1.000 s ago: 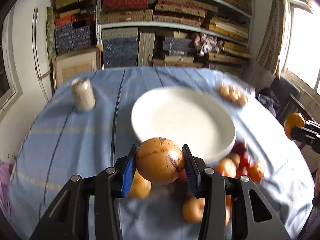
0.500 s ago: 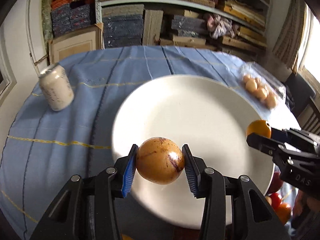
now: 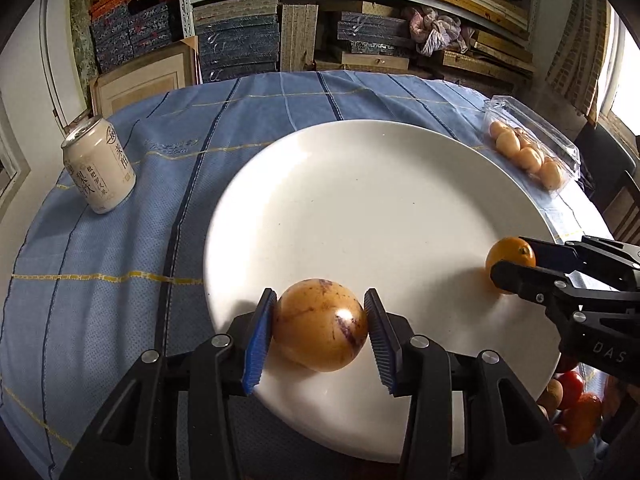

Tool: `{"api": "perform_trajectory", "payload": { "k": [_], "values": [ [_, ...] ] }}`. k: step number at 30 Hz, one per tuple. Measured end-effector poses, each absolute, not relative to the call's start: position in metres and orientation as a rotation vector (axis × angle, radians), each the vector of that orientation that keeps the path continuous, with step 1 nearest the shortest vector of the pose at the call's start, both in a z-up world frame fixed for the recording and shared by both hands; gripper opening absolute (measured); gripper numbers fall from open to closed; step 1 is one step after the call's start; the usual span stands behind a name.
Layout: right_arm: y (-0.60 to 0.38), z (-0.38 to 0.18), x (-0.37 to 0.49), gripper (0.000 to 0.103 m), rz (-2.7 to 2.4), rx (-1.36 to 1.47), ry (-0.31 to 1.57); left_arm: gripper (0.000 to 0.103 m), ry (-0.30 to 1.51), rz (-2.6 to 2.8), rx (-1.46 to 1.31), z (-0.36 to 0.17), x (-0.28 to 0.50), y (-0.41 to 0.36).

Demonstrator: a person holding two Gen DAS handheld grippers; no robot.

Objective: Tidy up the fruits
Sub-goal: 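Grasp the yellow pear with the left tool while the right tool grasps the orange, then lower both fruits onto the white plate and open both tools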

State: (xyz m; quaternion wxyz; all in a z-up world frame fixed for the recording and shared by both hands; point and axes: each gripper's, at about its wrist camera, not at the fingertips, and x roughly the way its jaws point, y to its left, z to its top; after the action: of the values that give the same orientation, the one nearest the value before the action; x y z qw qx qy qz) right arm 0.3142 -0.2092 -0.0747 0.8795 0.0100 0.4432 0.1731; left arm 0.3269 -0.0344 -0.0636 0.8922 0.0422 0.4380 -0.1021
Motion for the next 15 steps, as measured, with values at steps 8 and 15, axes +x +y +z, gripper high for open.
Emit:
{"api": "perform_trajectory", "payload": {
  "k": [8, 15],
  "values": [
    [-0.214, -0.042, 0.299, 0.037, 0.364, 0.052, 0.817, 0.054, 0.851, -0.214, 0.021, -0.037, 0.317, -0.024],
    [-0.215, 0.052, 0.209, 0.064, 0.43, 0.051, 0.514, 0.075, 0.665, -0.183, -0.014, 0.028, 0.261, -0.004]
  ]
}}
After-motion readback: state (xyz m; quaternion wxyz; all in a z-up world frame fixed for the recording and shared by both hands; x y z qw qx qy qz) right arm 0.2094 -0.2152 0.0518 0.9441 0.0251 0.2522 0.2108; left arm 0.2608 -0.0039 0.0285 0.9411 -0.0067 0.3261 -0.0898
